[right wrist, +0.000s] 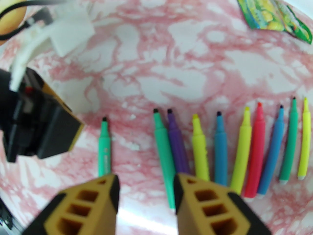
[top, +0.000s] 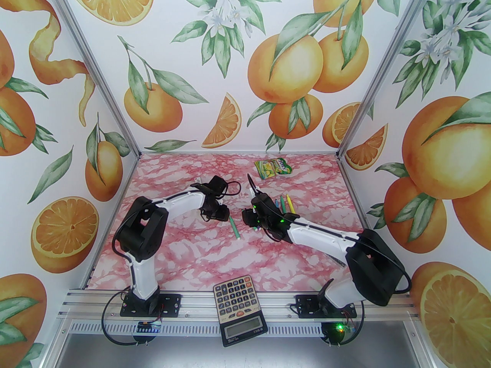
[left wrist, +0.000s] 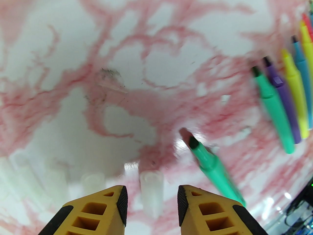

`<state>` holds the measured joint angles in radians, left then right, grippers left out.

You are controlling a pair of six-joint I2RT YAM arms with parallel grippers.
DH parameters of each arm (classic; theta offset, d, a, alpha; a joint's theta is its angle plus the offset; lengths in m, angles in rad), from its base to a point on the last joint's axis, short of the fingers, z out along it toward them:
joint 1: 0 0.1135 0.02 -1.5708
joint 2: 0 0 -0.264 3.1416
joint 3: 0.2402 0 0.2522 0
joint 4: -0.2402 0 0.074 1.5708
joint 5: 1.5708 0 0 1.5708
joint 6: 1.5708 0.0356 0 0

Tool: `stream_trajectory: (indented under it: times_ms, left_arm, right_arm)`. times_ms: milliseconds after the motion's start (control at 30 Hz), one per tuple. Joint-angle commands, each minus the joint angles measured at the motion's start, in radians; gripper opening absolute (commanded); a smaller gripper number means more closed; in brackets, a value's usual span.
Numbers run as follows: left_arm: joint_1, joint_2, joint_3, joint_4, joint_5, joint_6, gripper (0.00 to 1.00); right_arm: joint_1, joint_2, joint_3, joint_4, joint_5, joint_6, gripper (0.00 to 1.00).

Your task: Open the pen caps

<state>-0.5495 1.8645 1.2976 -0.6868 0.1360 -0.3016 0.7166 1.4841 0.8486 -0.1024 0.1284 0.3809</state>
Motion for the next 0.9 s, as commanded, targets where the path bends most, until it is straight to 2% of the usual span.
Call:
stream_trajectory:
  times_ms: [0,100,200,267,500,533,667,800,867]
  left_arm:
    - [0.013,-0.108,0.023,0.042,0.024,0.021,0.48]
    - [0.041,-0.177,-0.003,0.078,0.016,0.038,0.58]
    - [0.094,-0.270,-0.069,0.140,-0.026,0.059,0.72]
    - [0.145,-0.331,-0.127,0.182,-0.047,0.069,0.76]
    - [0.319,-0.539,-0.362,0.358,-0.210,0.118,0.82]
    - [0.341,-0.559,-0.397,0.394,-0.260,0.126,0.83]
    - [0.412,-0.613,-0.535,0.557,-0.339,0.158,0.85]
    - [0.473,-0.622,-0.632,0.699,-0.376,0.198,0.87]
    - [0.492,-0.612,-0.683,0.793,-0.378,0.242,0.88]
  right_arm:
    - [-0.019,-0.054,-0.003,0.007,0.041,-0.044,0.48]
    - [-0.041,-0.084,0.001,-0.007,0.065,-0.086,0.52]
    - [-0.082,-0.119,0.002,-0.026,0.098,-0.131,0.57]
    - [-0.122,-0.148,-0.002,-0.030,0.103,-0.157,0.61]
    - [-0.269,-0.254,-0.078,0.055,0.160,-0.239,0.97]
    - [-0.290,-0.265,-0.108,0.093,0.189,-0.245,0.99]
    - [-0.380,-0.282,-0.218,0.260,0.286,-0.271,1.00]
    - [-0.465,-0.262,-0.327,0.442,0.331,-0.299,1.00]
    - [-0.504,-0.233,-0.397,0.590,0.334,-0.306,1.00]
